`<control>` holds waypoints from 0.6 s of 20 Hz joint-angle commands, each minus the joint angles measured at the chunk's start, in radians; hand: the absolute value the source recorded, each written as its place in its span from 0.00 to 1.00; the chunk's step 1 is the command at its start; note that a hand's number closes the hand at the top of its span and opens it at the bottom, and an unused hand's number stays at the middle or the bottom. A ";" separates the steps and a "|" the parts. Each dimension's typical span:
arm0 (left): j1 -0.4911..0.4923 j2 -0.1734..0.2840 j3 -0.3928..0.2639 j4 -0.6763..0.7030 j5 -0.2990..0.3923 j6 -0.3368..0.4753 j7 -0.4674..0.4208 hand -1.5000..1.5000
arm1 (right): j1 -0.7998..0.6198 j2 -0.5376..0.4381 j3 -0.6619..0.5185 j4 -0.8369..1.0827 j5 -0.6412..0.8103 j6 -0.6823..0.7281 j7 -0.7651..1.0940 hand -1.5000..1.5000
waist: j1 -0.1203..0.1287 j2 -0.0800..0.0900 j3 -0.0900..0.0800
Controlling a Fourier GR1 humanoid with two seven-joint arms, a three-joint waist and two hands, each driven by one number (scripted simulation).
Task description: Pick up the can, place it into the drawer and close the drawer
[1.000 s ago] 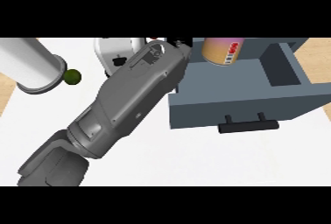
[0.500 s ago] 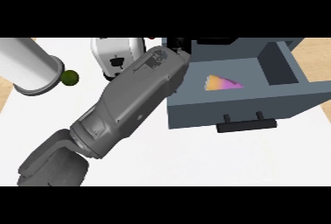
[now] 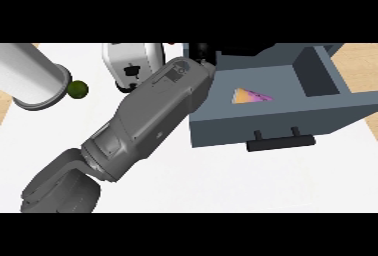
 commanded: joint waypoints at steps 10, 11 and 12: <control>0.030 0.000 0.014 -0.019 0.094 -0.049 -0.132 0.00 | -0.077 -0.092 -0.025 -0.043 0.220 0.113 -0.185 0.00 | 0.020 0.002 0.000; -0.004 0.000 -0.001 -0.002 0.092 -0.038 -0.111 0.00 | -0.103 -0.070 0.014 -0.072 0.253 0.100 -0.193 0.00 | 0.016 0.004 0.000; -0.008 0.000 -0.022 -0.048 0.105 0.023 -0.106 0.00 | -0.106 -0.087 0.016 -0.064 0.260 0.115 -0.199 0.00 | 0.020 -0.004 0.000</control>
